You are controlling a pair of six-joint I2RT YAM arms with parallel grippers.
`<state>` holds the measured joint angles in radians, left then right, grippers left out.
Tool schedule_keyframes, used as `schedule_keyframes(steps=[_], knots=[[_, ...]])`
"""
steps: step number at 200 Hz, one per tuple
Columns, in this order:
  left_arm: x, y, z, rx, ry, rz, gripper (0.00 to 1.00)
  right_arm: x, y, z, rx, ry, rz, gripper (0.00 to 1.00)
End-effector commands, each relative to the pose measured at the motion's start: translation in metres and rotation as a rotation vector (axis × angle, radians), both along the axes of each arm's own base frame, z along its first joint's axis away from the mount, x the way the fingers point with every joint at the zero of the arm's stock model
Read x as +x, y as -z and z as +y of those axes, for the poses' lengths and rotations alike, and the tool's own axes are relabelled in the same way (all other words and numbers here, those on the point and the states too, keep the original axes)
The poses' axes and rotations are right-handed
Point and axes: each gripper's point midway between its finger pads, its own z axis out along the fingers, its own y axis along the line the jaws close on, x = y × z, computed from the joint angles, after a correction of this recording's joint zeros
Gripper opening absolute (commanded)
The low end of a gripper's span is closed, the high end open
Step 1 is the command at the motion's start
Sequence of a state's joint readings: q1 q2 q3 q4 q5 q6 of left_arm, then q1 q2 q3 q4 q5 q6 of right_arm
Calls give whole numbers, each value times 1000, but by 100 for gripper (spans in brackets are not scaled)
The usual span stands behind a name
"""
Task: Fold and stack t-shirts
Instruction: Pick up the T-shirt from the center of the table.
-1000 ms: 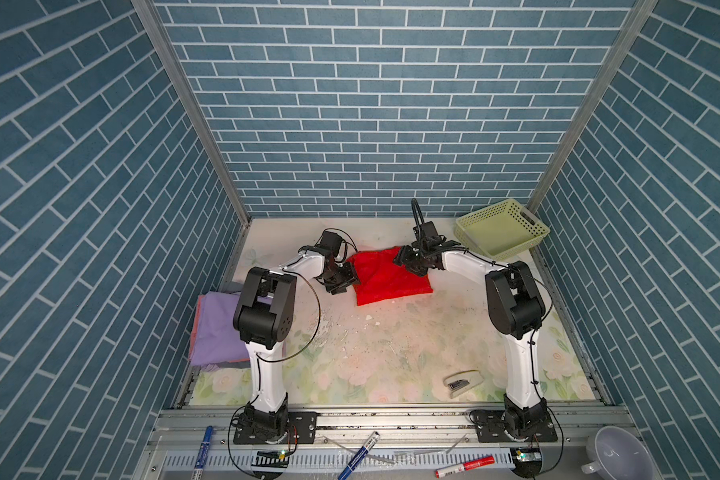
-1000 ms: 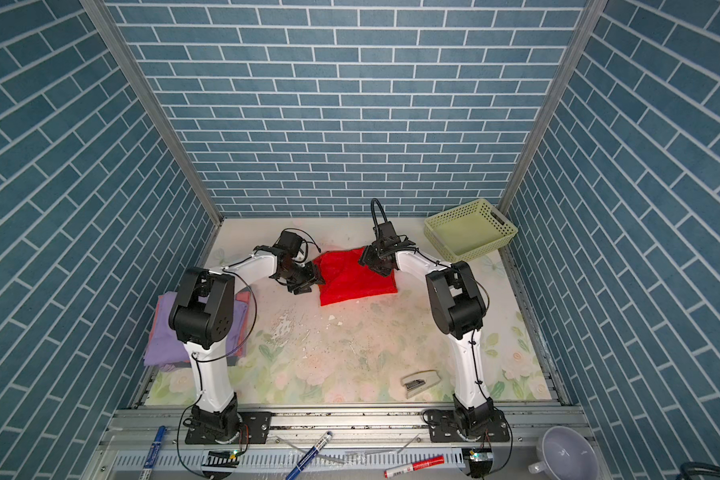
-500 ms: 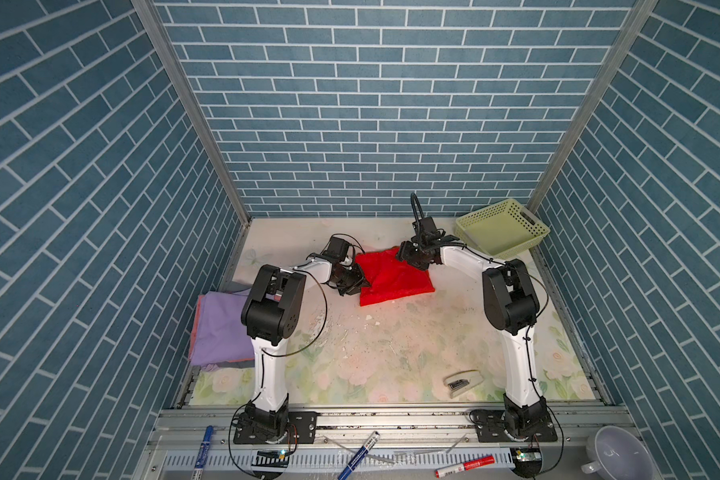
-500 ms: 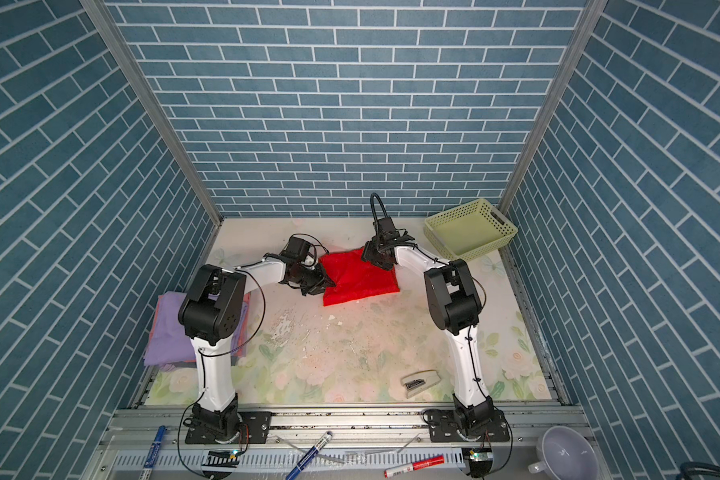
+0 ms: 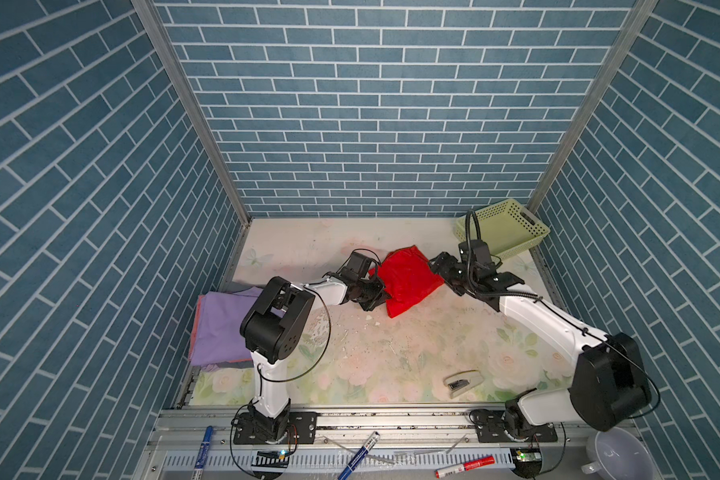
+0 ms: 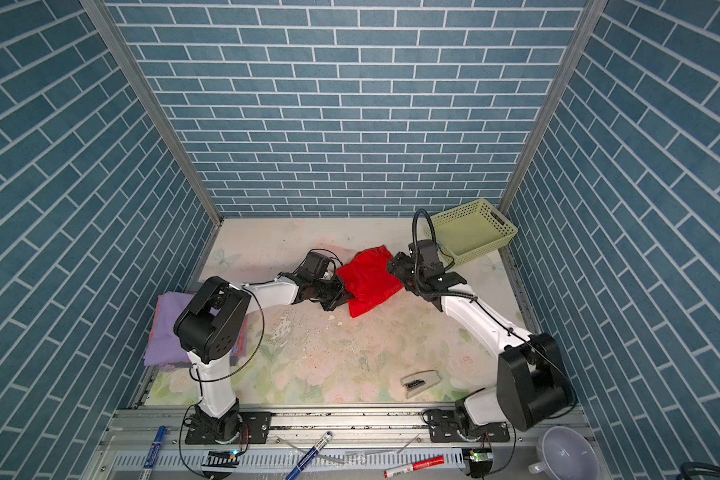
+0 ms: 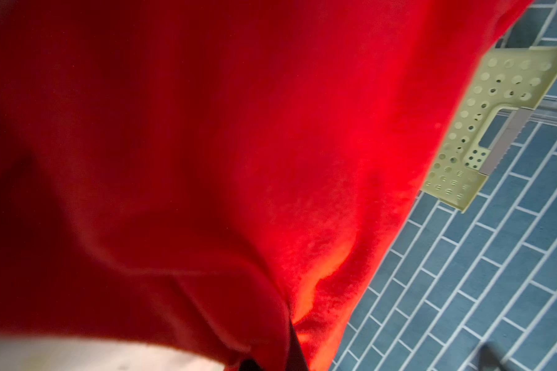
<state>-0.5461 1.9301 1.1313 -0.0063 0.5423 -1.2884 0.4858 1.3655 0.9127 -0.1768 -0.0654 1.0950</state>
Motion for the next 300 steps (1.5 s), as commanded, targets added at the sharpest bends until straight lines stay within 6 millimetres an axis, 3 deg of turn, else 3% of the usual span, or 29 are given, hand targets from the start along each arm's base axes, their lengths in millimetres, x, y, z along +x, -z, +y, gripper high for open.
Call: schedule_keyframes(steps=[1,21,64,123,174,197,216,229,239,249,261,293,300], knots=[[3,-27,-17,-20,-29,-32,0,-30,41,-7,95,129,107,86],[-2,-31,-21,-9,-29,-23,0,-43,59,-5,136,148,119,88],[-8,-33,-29,-19,-27,-2,0,-38,80,24,320,191,89,90],[-18,-38,-30,-30,-27,49,0,-31,78,51,471,198,-5,90],[-18,-45,-36,-63,-39,82,0,-29,90,77,636,213,5,88],[-26,-44,-36,-66,-27,115,0,-23,86,78,684,234,-27,84],[-37,-40,-30,-43,-16,139,2,-24,85,76,675,239,-24,75],[-42,-37,-27,-41,-13,145,7,-25,85,80,666,219,-9,63],[-45,-36,-25,-41,-8,145,11,-25,83,81,673,211,-6,48],[-49,-34,-21,-24,-6,146,19,-26,85,80,678,219,14,21],[-54,-33,-13,-2,-9,147,39,-29,88,77,679,233,43,2],[-66,-32,7,55,-27,124,58,-35,83,83,619,189,122,0],[-68,-32,13,69,-40,118,70,-36,81,84,592,172,137,0]])
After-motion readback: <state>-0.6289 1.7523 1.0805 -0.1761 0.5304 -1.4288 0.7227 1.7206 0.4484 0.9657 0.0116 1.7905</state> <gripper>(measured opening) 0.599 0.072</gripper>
